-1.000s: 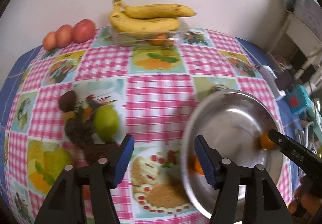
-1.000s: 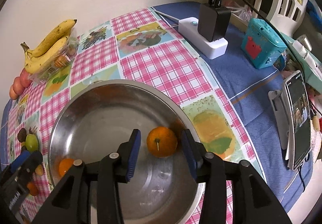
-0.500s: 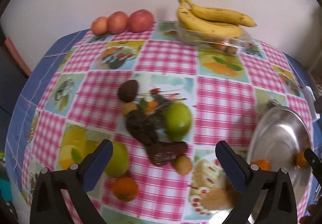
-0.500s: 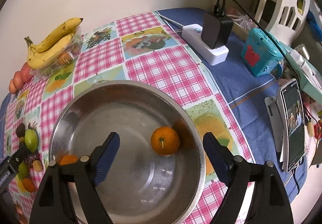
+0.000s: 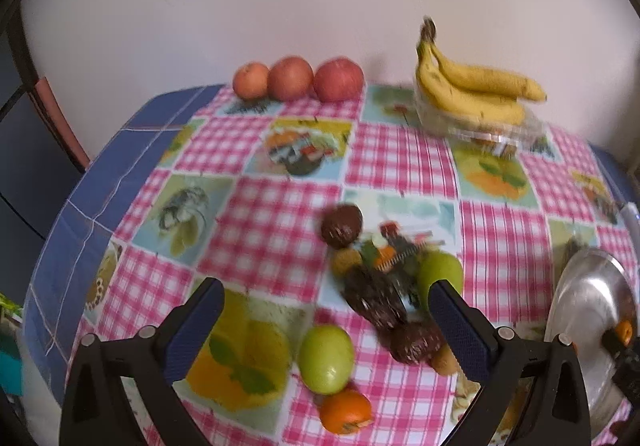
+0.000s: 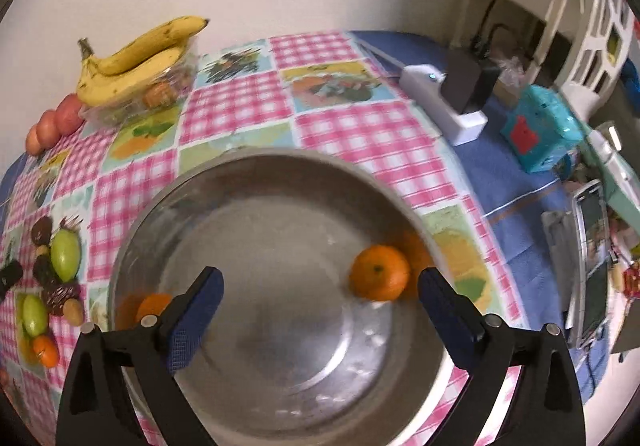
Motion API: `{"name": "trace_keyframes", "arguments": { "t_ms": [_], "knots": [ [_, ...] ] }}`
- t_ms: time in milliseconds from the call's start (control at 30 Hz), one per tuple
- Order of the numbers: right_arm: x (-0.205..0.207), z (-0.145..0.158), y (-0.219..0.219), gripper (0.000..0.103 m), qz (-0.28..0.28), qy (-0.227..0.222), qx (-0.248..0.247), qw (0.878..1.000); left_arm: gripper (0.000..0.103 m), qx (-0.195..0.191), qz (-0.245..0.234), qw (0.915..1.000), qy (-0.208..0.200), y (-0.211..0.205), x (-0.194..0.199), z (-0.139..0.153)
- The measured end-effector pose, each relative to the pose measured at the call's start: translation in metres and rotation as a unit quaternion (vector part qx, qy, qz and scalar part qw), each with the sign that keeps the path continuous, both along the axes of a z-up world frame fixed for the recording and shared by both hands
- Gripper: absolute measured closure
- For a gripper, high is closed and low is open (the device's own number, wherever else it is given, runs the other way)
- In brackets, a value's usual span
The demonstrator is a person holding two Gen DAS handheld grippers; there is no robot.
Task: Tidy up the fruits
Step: 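Grasp a green apple with the left tool while the right tool grasps a small brown fruit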
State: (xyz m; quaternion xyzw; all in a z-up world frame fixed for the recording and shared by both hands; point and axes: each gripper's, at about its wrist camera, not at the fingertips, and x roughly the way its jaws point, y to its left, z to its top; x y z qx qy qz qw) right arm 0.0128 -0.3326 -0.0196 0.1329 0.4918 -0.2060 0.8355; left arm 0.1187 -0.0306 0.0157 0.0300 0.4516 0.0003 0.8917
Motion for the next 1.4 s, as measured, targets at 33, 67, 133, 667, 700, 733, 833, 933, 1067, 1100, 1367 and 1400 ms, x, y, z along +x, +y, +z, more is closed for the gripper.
{"name": "trace_keyframes", "arguments": {
  "t_ms": [33, 67, 133, 667, 700, 733, 833, 933, 1067, 1100, 1367, 1400],
  "knots": [
    [0.001, -0.001, 0.004, 0.005, 0.007, -0.001, 0.006, 1.000, 0.000, -0.006, 0.002, 1.0000, -0.005, 0.004, 0.000, 0.002],
    [0.002, -0.002, 0.008, 0.005, 0.013, -0.002, 0.008, 1.000, 0.000, -0.014, 0.005, 0.9998, -0.012, 0.010, 0.001, 0.004],
    [0.004, -0.001, 0.019, 0.005, 0.026, -0.008, 0.006, 1.000, 0.000, -0.026, 0.014, 0.9994, -0.020, 0.022, 0.004, 0.007],
    [0.042, 0.025, 0.120, 0.036, 0.153, -0.078, 0.045, 0.984, 0.008, -0.113, 0.039, 0.9928, 0.005, 0.105, 0.017, 0.018],
    [0.045, 0.024, 0.126, 0.037, 0.161, -0.077, 0.053, 0.983, 0.014, -0.116, 0.040, 0.9924, 0.010, 0.108, 0.017, 0.017],
    [0.047, 0.022, 0.132, 0.037, 0.169, -0.077, 0.064, 0.981, 0.017, -0.124, 0.040, 0.9913, 0.017, 0.109, 0.018, 0.015],
    [0.052, 0.016, 0.148, 0.049, 0.190, -0.067, 0.087, 0.976, 0.020, -0.164, 0.028, 0.9849, 0.048, 0.109, 0.019, 0.006],
    [0.056, 0.006, 0.164, 0.053, 0.209, -0.049, 0.104, 0.971, 0.031, -0.192, 0.009, 0.9777, 0.085, 0.099, 0.021, -0.008],
    [0.059, -0.010, 0.179, 0.060, 0.227, -0.022, 0.115, 0.967, 0.042, -0.216, -0.009, 0.9674, 0.131, 0.083, 0.019, -0.030],
    [0.061, -0.013, 0.180, 0.061, 0.228, -0.018, 0.115, 0.967, 0.046, -0.219, -0.011, 0.9656, 0.140, 0.079, 0.019, -0.034],
    [0.063, -0.031, 0.183, 0.069, 0.225, 0.002, 0.126, 0.966, 0.053, -0.223, -0.020, 0.9583, 0.177, 0.061, 0.017, -0.050],
    [0.064, -0.032, 0.183, 0.072, 0.225, 0.003, 0.128, 0.966, 0.053, -0.225, -0.020, 0.9575, 0.179, 0.060, 0.017, -0.050]
  ]
}}
